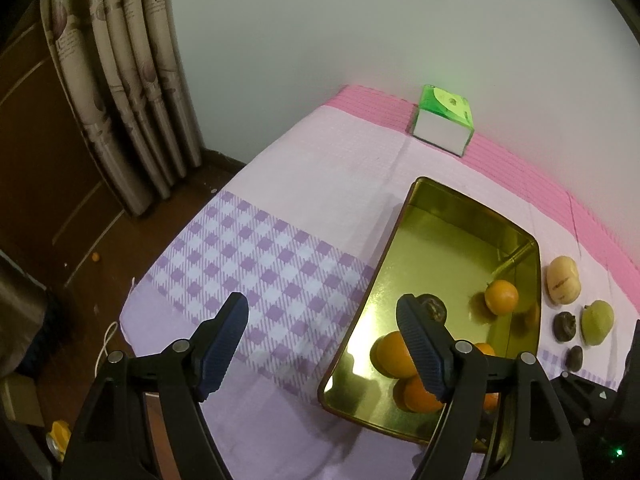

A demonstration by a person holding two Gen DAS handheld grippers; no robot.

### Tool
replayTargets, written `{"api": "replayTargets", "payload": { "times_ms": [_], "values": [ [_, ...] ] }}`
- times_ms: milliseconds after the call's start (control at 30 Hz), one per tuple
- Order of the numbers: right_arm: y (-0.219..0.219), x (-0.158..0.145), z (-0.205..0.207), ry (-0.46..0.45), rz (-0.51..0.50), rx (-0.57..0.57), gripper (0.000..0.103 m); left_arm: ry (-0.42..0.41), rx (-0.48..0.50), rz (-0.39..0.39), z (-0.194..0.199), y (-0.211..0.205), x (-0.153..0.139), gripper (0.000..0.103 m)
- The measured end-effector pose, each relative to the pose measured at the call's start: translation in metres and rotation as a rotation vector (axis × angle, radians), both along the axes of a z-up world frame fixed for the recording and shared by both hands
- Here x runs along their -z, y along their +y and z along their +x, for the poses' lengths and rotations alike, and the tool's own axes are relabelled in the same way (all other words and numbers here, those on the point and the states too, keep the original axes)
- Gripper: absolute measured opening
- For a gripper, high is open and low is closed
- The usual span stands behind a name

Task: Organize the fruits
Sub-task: 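Carry the held orange into the gold tin and open the right gripper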

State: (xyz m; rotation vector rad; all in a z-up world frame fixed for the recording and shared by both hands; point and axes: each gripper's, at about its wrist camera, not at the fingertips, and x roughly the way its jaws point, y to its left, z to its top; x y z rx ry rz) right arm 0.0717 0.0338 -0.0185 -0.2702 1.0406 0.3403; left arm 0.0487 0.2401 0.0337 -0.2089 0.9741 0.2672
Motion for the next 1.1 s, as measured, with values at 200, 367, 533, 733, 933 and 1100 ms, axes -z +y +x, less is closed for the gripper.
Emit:
{"api": "replayTargets", "payload": {
  "times_ms": [200, 367, 533, 733, 933, 1100],
  "values": [
    [0.001, 0.003, 0.001, -0.007, -0.008, 0.002, 0.036, 0.0, 0.001, -0.003, 0.0, 0.0, 0.0, 0.077],
    [0.003, 0.005, 0.001, -0.012, -0.015, -0.003, 0.036, 0.001, 0.002, -0.008, 0.0, -0.001, 0.0, 0.077],
    [0.001, 0.004, 0.002, -0.016, -0.008, 0.006, 0.036, 0.005, 0.006, -0.013, 0.001, -0.003, 0.001, 0.077],
    [0.0, -0.001, 0.0, -0.023, 0.014, 0.01, 0.036, 0.008, 0.01, -0.017, 0.002, -0.003, 0.002, 0.078],
    [-0.001, -0.013, -0.009, -0.045, 0.049, 0.008, 0.036, 0.009, 0.017, -0.016, 0.002, -0.006, 0.004, 0.078],
    [-0.013, -0.026, -0.018, -0.072, 0.079, 0.033, 0.036, 0.009, 0.019, -0.014, 0.002, -0.007, 0.004, 0.078]
  ]
}}
